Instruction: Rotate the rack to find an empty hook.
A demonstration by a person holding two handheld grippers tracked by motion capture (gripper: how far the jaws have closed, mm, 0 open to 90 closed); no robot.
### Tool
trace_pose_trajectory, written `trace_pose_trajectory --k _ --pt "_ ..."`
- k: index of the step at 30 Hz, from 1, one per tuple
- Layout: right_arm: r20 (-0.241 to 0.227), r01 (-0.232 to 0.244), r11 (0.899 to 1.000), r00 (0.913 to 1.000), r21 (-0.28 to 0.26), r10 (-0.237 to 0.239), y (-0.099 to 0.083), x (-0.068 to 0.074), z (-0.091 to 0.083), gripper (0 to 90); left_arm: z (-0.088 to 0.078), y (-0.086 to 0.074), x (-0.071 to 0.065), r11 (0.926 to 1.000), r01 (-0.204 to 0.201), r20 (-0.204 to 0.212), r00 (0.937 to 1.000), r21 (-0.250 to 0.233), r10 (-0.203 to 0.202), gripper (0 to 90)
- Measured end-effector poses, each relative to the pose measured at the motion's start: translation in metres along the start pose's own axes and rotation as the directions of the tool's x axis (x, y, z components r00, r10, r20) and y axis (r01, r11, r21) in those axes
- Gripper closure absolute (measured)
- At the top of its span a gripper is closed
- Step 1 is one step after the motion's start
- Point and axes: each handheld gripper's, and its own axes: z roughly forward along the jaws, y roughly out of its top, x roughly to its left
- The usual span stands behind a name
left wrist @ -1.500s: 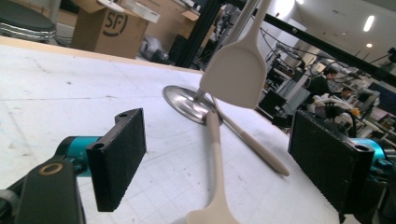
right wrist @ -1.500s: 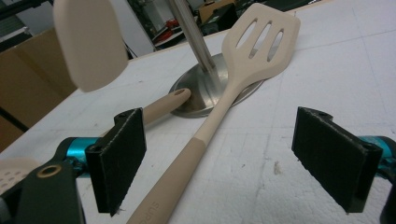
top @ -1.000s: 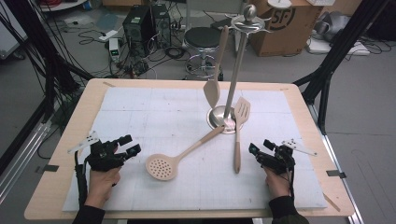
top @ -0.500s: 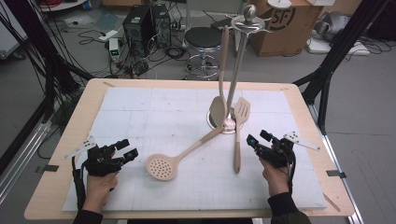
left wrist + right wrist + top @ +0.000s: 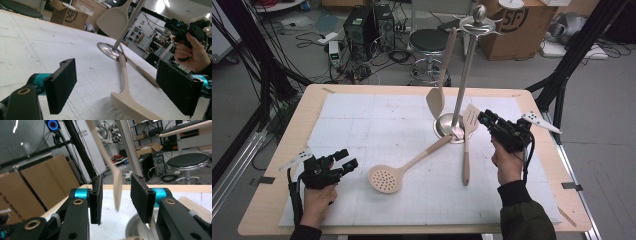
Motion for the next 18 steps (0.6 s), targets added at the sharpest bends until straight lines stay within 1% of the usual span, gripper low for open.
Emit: trace_pose_trajectory --k 2,5,9,14,15,18 --pt "-0.012 -0.003 1.000 0.9999 -0.002 0.003 0.005 0.000 0.003 69.1 0.000 0.000 0.000 1.0000 -0.002 0.001 1.0000 0.000 0.002 17.6" --pt "-0.015 0.005 1.000 0.9999 -0.001 -0.005 0.012 0.002 0.007 73.5 0.001 0.000 -0.001 1.0000 -0.001 0.005 1.0000 0.002 0.001 17.6" --pt "-0.023 0.002 1.000 0.9997 -0.005 -0.002 0.020 0.004 0.010 78.6 0.002 -0.001 -0.001 0.9999 -0.003 0.003 1.0000 0.014 0.003 17.6" --pt "-0.021 0.008 1.000 0.9997 -0.013 -0.008 0.031 0.005 0.014 81.9 0.003 -0.001 0.000 0.9998 0.004 0.007 1.0000 0.020 -0.004 17.7" --pt "-0.022 0.005 1.000 0.9997 -0.018 -0.006 0.033 0.005 0.015 82.4 0.002 -0.001 0.000 0.9998 0.006 0.011 0.9999 0.018 -0.006 17.7" --pt "-0.031 -0.011 0.999 0.9995 -0.038 0.009 0.041 0.003 0.016 83.4 0.001 -0.001 0.000 0.9999 0.007 0.005 1.0000 0.014 -0.007 17.7"
